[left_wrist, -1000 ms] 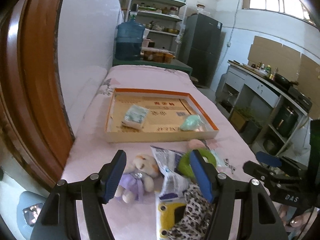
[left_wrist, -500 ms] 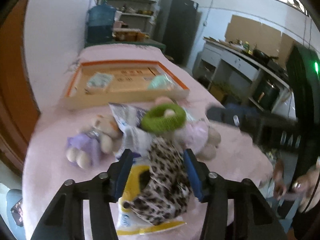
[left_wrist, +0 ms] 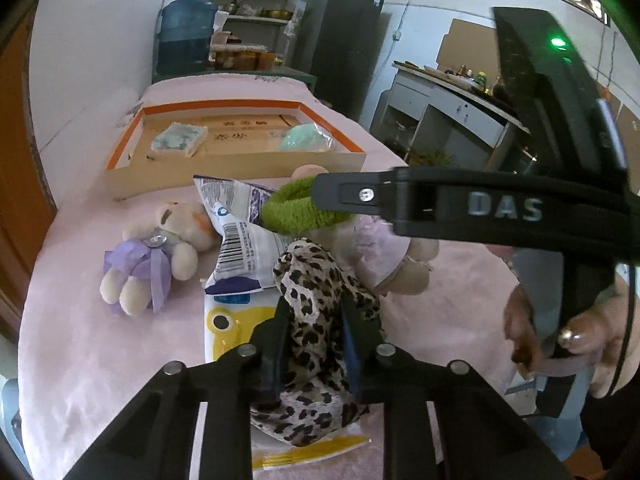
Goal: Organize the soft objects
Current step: 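Grasp the leopard-print cloth with the left gripper while the right grasps the green fuzzy ring, then carry the leopard-print cloth and green ring over the box lid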
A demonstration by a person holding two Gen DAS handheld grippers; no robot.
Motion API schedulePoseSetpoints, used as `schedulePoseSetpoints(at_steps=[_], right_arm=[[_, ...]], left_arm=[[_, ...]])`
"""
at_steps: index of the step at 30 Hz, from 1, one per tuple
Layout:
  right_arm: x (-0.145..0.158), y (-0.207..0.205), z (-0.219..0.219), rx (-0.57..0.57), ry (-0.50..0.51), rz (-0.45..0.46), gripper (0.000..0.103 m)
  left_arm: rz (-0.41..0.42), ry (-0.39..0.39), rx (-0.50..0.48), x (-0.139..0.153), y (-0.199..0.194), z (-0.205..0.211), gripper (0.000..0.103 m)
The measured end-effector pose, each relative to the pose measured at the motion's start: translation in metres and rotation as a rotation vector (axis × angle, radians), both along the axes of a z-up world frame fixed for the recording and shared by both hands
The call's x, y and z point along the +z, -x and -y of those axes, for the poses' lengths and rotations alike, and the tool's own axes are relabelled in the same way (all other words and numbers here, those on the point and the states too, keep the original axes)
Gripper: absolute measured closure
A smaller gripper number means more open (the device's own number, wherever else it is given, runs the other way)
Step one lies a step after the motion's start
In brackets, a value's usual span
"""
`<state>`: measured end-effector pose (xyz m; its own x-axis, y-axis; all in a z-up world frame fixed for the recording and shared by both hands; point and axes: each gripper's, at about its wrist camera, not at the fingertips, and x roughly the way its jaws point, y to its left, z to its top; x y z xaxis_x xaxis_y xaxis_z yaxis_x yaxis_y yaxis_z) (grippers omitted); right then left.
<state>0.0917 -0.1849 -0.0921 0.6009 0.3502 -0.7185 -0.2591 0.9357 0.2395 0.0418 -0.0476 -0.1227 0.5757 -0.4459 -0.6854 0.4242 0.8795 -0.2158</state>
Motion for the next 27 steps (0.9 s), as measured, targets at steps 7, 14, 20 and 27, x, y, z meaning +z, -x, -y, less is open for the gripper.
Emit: schedulePoseSetpoints(at_steps=[7,14,20,27], right_arm=[[-0.01,-0.014,0.001,-0.013,-0.009,-0.03,0.03],[-0.02,-0.028,0.011,-0.024,-0.104,-0.092,0.066],[-0.005,-0.019,0.015,-0.033,-0.128,-0.039,0.087],[0.012,-0.008,0.019,-0.026,-0.14,0.01,0.088]], left_arm=[[0.031,0.01,-0.015,0.004,0.004,0.002,0.084],[0.038,0.027,-0.01,0.007,0.004,-0.001,0.084],[0.036,0.045,-0.004,0.009,0.006,-0.004,0.084],[0.063,0.066,0.003,0.019,0.007,-0.007,0.084]])
